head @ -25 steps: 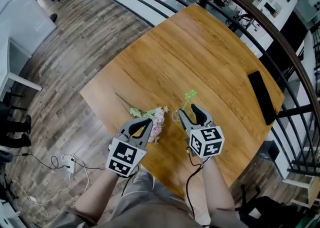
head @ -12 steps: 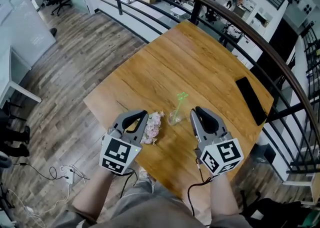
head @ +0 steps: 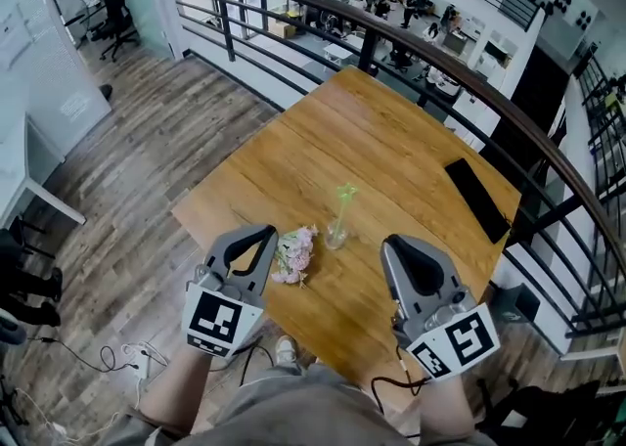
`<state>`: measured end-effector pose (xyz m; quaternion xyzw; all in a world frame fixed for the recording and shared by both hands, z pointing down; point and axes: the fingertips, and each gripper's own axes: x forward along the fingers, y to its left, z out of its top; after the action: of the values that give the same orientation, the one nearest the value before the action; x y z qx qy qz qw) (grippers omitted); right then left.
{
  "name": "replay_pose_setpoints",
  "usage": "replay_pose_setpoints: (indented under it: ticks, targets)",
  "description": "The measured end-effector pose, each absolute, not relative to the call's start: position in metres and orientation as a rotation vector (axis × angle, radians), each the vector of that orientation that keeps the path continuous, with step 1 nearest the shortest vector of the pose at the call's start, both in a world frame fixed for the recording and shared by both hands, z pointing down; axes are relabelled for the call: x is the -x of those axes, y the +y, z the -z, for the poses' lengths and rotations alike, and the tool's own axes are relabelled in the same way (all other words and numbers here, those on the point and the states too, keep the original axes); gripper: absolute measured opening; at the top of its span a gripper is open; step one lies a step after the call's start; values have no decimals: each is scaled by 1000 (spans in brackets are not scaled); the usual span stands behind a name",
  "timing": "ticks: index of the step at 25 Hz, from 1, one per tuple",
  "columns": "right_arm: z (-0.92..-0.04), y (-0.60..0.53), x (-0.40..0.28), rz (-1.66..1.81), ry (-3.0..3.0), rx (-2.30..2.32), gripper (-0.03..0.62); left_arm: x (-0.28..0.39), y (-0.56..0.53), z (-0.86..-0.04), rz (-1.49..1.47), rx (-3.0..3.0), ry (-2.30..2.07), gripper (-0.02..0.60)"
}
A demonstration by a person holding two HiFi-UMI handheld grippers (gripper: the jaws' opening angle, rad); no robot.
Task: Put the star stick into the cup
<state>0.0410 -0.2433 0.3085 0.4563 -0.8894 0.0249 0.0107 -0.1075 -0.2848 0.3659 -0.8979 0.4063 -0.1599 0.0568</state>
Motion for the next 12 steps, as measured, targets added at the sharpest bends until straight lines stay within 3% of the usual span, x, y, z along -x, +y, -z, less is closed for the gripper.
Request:
replay_pose_setpoints:
  ticks: [12]
  targets:
    - [-324,-180,-34,-101,-2782,-1358,32,104,-225,-358,357,2805,1184,15]
